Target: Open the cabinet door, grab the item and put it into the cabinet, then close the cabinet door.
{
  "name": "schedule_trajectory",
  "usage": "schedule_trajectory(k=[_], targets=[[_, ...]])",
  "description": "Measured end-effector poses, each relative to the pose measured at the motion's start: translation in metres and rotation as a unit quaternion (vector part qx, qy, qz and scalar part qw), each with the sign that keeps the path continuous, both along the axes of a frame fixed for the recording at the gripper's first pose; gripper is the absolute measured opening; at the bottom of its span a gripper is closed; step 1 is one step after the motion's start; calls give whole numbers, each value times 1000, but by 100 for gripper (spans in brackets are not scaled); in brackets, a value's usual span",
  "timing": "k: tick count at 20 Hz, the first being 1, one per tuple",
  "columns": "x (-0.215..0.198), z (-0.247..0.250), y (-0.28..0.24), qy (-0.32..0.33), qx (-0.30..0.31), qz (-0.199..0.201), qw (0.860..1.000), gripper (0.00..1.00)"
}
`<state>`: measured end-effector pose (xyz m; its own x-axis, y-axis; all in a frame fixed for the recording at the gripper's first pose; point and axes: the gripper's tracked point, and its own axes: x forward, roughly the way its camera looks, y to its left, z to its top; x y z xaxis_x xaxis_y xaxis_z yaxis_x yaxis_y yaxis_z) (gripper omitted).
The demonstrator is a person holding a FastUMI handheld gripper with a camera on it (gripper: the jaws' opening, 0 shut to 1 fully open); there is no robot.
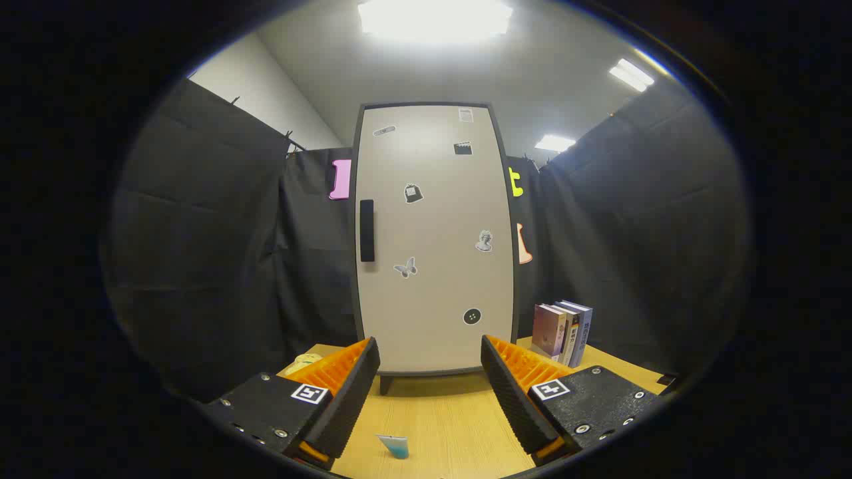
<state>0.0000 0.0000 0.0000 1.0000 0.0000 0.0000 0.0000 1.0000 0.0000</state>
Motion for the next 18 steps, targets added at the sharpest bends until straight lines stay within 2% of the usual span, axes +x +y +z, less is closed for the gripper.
schedule_trajectory(k=[18], targets=[[9, 0, 17, 3, -2, 13, 1000, 95]])
